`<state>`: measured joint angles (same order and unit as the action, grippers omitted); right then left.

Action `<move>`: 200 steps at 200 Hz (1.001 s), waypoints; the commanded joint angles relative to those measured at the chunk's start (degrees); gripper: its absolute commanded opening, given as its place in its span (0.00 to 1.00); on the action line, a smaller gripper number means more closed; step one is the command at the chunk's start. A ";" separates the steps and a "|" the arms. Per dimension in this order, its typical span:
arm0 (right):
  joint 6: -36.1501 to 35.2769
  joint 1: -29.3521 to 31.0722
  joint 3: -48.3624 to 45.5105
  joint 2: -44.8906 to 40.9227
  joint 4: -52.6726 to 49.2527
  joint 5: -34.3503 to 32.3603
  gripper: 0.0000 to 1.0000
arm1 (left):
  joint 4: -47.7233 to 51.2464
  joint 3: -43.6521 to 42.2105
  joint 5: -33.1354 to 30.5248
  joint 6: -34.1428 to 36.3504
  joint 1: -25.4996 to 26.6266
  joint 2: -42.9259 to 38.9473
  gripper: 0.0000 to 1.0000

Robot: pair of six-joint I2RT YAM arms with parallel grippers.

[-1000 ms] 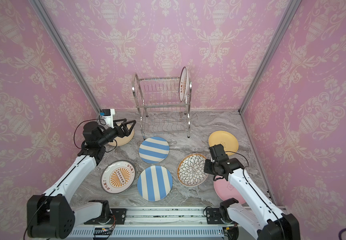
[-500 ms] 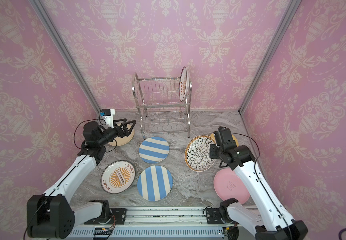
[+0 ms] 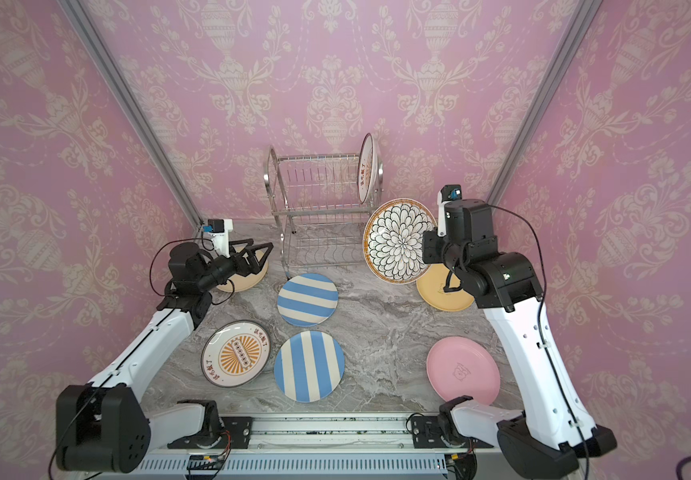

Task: Load the plates into the dish rack
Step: 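Carry the flower-pattern plate with the right gripper up to the rack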

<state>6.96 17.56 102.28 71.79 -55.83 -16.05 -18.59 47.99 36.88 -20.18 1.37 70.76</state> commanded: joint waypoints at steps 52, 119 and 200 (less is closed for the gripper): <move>-1.29 1.36 14.29 7.03 16.89 2.77 0.00 | 0.68 2.22 -0.94 1.84 0.48 1.74 0.99; -5.68 6.25 23.36 18.21 31.09 -2.43 0.00 | -2.36 -0.50 0.20 -0.66 0.48 1.28 0.99; -22.76 12.61 33.96 33.82 48.84 -21.74 0.00 | -2.68 -1.27 0.82 -0.45 0.48 0.24 0.99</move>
<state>-8.05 29.19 131.02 104.03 -24.58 -27.70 -19.68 47.40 36.75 -20.25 1.37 72.05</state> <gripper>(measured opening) 0.086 0.992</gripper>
